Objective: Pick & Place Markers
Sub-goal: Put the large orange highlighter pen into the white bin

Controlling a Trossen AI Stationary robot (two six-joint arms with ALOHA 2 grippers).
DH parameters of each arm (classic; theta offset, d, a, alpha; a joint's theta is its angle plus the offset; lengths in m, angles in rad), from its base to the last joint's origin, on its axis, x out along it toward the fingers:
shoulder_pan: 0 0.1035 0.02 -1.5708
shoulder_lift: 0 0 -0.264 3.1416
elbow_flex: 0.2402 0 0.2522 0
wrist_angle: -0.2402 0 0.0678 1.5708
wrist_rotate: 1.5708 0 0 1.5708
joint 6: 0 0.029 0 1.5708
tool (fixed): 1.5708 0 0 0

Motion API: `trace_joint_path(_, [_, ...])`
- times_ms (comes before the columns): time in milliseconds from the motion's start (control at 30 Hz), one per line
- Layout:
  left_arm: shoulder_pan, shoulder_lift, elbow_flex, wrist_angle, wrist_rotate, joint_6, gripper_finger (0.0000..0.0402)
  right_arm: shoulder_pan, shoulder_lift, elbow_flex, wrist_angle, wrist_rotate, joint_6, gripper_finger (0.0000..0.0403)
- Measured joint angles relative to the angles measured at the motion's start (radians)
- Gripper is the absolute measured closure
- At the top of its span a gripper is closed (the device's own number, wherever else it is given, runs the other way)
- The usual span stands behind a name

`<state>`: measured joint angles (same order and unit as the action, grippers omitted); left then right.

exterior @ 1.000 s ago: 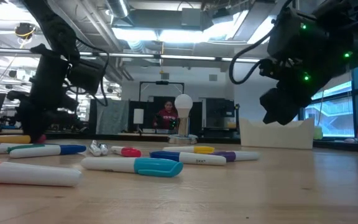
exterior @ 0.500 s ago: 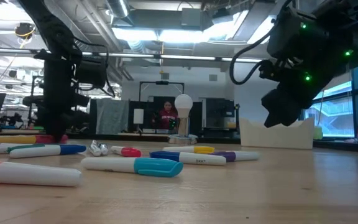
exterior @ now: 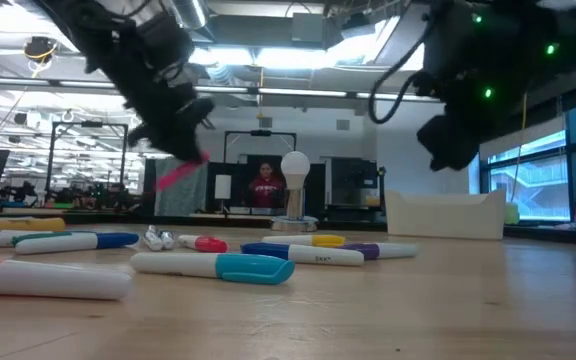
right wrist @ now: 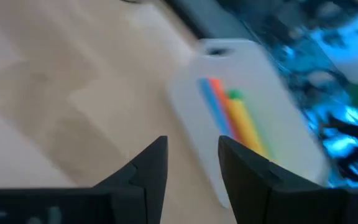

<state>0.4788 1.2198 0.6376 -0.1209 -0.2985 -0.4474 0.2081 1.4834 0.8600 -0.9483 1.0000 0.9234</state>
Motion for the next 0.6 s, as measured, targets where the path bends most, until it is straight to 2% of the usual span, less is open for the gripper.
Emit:
trace_joint_path(67, [-0.022, 0.023, -0.013, 0.140, 0.049, 0.021, 0.0325, 0.002, -0.001, 0.042, -0.126, -0.001, 0.108, 0.0260])
trace_joint_path(167, [-0.064, 0.067, -0.031, 0.340, 0.081, 0.050, 0.0319, 0.017, -0.027, 0.061, -0.211, 0.013, 0.180, 0.0260])
trace_joint_path(300, [-0.101, 0.145, -0.033, 0.577, 0.080, 0.081, 0.0316, 0.020, -0.139, 0.045, -0.248, 0.042, 0.194, 0.0260])
trace_joint_path(400, [-0.114, 0.219, -0.034, 0.800, 0.123, 0.084, 0.0321, -0.004, -0.258, 0.021, -0.249, 0.044, 0.178, 0.0260])
trace_joint_path(500, [-0.119, 0.301, -0.031, 1.007, 0.211, 0.084, 0.0324, -0.014, -0.379, -0.018, -0.133, 0.038, 0.129, 0.0260])
trace_joint_path(600, [-0.123, 0.377, -0.004, 1.119, 0.304, 0.075, 0.0322, -0.014, -0.478, -0.081, 0.151, -0.042, -0.031, 0.0260])
